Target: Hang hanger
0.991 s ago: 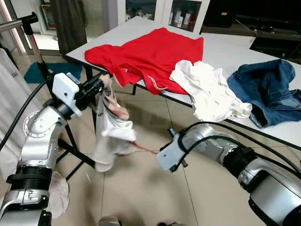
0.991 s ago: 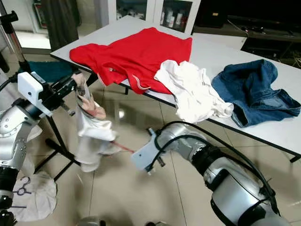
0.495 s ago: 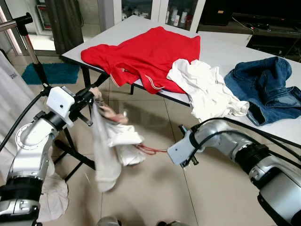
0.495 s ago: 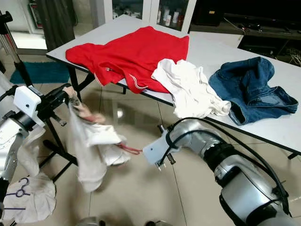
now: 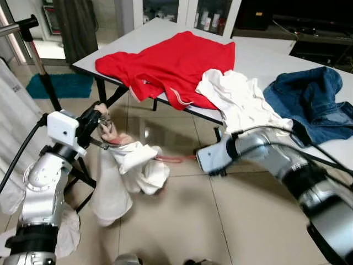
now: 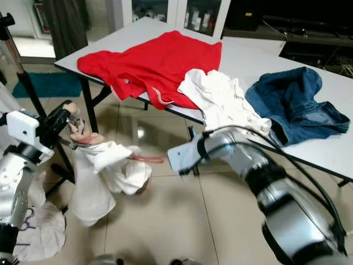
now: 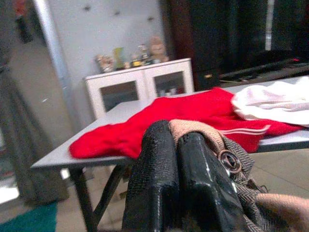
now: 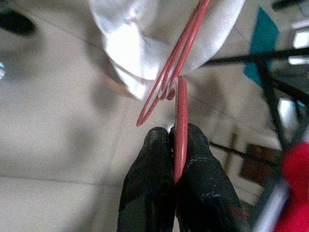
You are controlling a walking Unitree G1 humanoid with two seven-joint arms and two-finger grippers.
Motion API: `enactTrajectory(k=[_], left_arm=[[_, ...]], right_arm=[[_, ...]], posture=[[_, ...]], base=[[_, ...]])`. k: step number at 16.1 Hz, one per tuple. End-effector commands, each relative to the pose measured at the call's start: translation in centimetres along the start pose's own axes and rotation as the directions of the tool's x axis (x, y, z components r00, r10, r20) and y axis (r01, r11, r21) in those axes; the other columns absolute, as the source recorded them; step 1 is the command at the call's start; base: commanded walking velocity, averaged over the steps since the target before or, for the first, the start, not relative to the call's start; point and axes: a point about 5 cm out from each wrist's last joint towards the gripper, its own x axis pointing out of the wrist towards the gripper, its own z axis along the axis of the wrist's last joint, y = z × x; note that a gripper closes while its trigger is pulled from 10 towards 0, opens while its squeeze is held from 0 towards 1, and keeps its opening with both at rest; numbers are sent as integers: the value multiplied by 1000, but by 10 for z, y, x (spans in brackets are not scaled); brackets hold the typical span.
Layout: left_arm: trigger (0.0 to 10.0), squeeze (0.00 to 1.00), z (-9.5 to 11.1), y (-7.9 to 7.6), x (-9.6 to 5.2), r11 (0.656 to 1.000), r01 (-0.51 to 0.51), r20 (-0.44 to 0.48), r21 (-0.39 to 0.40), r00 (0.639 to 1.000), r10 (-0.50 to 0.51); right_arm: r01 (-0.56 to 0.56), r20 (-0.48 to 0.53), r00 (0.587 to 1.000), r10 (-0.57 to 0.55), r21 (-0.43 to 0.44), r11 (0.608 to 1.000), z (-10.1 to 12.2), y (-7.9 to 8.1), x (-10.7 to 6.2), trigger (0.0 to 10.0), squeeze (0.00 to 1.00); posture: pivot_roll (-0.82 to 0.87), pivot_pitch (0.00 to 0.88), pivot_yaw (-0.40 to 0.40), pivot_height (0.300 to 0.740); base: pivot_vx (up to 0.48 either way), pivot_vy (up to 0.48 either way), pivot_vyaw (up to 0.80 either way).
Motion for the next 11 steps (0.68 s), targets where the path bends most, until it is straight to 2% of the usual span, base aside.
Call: enactTrajectory(k=[1,2,3,6,7,9,11], left_arm=[[10000,0,3,1,0,1000,-25,9,-3,1000,25],[10000,0,-1,-1,-1,1000,-24,-9,1,1000,24],[10000,0,-3,-1,-2,999,-43,-28,0,999,43],[10000,0,-9,2,-8,993,-110,-62,-35,992,107],[10000,0,-10,3,-11,990,-132,-68,-44,989,128],[10000,0,-12,4,-15,989,-141,-76,-33,988,138],[10000,0,-8,6,-15,989,-144,-65,-35,988,142]], right_arm=[[-38,54,998,38,-12,999,3,4,-8,0,0],[-98,83,992,99,-20,995,3,12,-14,0,0],[-100,76,992,101,-20,995,0,12,-20,0,0],[38,13,999,-38,4,999,-10,-8,-32,0,0],[36,14,999,-36,11,999,-11,-9,-38,0,0],[-99,32,995,99,3,995,-12,8,-49,0,0],[-291,0,957,292,-17,956,-20,33,-58,0,0]], posture=[[105,25,-79,740],[104,25,-78,740],[105,24,-78,740],[106,21,-78,740],[110,19,-77,740],[114,19,-77,740],[117,16,-77,740]], base=[[0,0,0],[0,0,0],[0,0,0],[0,0,0],[0,0,0],[0,0,0],[0,0,0]])
